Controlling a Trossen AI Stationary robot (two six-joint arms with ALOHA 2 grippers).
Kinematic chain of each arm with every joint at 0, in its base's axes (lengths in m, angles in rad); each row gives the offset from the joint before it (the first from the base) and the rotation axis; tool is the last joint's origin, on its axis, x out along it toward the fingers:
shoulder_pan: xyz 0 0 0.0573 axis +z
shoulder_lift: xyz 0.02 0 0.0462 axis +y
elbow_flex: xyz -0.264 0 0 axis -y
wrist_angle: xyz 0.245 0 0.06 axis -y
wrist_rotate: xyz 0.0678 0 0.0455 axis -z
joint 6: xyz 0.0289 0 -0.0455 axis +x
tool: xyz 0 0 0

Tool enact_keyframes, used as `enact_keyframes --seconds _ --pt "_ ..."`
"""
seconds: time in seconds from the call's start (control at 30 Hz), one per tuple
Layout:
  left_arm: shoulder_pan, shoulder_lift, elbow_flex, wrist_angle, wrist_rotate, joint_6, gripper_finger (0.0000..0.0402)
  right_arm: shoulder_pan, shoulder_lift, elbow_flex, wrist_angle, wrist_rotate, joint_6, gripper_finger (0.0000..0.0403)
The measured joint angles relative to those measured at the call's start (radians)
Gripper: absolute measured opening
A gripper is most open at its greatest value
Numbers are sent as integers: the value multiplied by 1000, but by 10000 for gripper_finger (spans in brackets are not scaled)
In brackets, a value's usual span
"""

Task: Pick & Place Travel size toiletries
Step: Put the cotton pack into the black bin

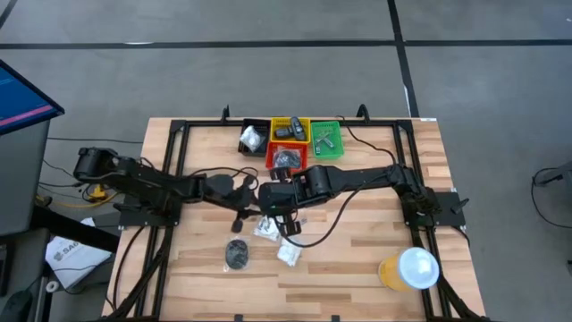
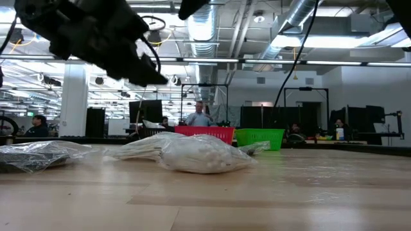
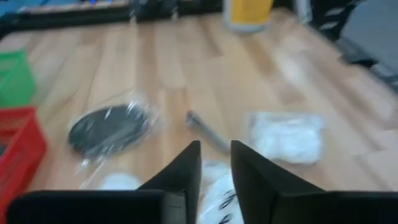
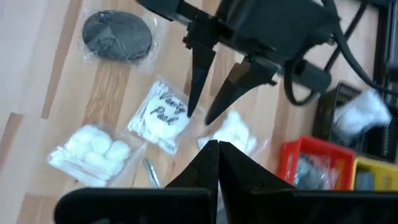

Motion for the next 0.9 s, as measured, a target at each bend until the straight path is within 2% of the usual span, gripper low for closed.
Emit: enact_keyframes --seconds 0.13,0.47,0.73,0.9 --pt "15 42 0 0 -74 0 114 2 0 0 -57 0 40 0" --pt "20 59 0 -39 -67 -53 183 9 0 0 -119 0 86 0" --pt "18 63 0 -65 -43 -109 200 8 0 0 -117 0 96 0" --pt "3 126 0 -50 -42 -121 200 8 0 0 -117 0 96 0"
